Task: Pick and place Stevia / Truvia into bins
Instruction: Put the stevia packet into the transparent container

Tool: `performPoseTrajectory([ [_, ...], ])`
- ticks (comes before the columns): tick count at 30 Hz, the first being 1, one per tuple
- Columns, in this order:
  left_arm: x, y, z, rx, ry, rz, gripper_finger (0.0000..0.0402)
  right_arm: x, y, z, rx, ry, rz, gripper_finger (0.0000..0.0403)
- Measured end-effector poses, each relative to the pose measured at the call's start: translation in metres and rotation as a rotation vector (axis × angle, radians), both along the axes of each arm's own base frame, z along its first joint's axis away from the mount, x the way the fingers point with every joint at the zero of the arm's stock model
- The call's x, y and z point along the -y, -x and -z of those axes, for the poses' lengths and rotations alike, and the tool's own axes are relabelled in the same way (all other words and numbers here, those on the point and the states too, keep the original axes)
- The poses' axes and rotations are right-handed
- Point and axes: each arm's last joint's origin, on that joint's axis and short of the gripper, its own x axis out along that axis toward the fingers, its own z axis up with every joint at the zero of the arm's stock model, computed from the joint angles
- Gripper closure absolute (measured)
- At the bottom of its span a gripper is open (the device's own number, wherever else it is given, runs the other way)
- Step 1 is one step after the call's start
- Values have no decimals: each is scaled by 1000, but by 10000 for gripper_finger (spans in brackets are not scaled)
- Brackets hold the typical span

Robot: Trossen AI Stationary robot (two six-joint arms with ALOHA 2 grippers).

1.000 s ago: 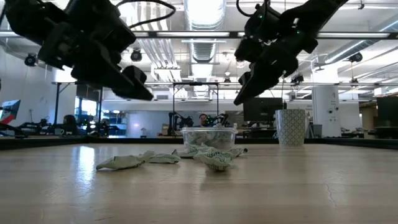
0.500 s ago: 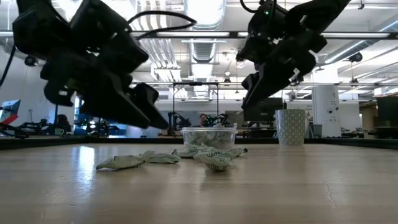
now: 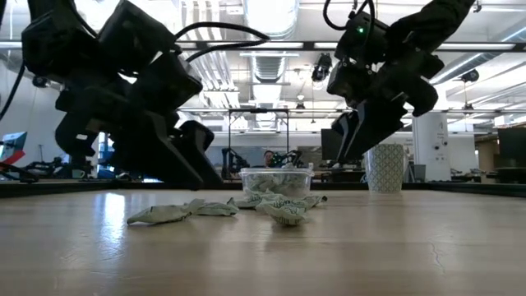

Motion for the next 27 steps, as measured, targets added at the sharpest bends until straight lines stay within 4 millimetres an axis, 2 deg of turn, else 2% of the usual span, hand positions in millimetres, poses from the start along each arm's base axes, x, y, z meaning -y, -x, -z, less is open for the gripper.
performPoseTrajectory([
  [8, 0, 3, 7, -59, -2, -13, 259, 0, -1, 0, 17, 2, 0, 289],
  [21, -1, 3, 13, -84, -16, -32, 265, 0, -1, -1, 21, -2, 6, 289],
  [24, -1, 3, 13, -85, -20, -36, 288, 0, -1, -1, 22, -2, 6, 289],
  [27, -1, 3, 13, -86, -23, -39, 332, 0, -1, -1, 23, -2, 6, 289],
])
